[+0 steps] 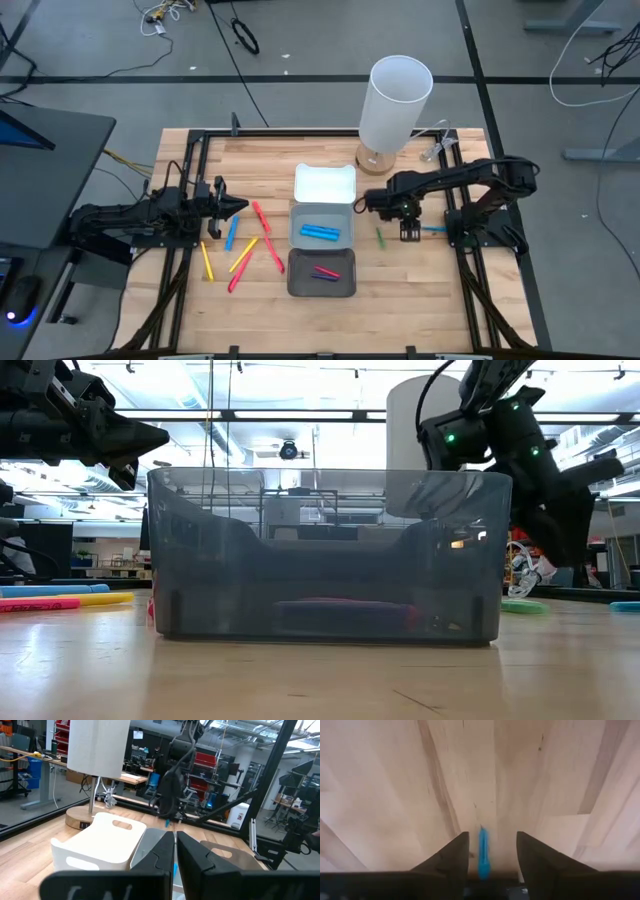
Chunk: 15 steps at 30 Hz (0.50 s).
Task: Pick & Place Markers
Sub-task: Put the blue pen into the black transparent bin
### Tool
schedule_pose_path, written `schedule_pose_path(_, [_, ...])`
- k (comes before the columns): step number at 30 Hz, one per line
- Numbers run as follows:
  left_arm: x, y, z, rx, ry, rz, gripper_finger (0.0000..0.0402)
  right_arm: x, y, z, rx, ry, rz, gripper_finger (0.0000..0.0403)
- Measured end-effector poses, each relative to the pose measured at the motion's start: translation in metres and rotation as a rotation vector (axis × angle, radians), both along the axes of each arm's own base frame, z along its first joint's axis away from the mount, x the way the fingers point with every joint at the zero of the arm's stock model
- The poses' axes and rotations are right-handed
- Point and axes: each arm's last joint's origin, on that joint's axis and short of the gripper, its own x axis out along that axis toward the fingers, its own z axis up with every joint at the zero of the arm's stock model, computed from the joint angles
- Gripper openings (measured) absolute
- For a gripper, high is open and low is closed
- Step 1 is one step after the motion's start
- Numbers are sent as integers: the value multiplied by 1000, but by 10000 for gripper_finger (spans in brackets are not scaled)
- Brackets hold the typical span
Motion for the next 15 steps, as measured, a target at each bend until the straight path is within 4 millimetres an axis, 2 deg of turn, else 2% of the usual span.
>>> schedule_pose_path(5, [0,0,0,0,0,0,23,-1,-9,-9,45,79,64,178])
schedule_pose_path(10, [0,0,0,0,0,0,23,-4,-13,-20,67,225,33,178])
schedule_pose_path(15, [0,0,0,0,0,0,23,-6,-12,-31,72,252,27,178])
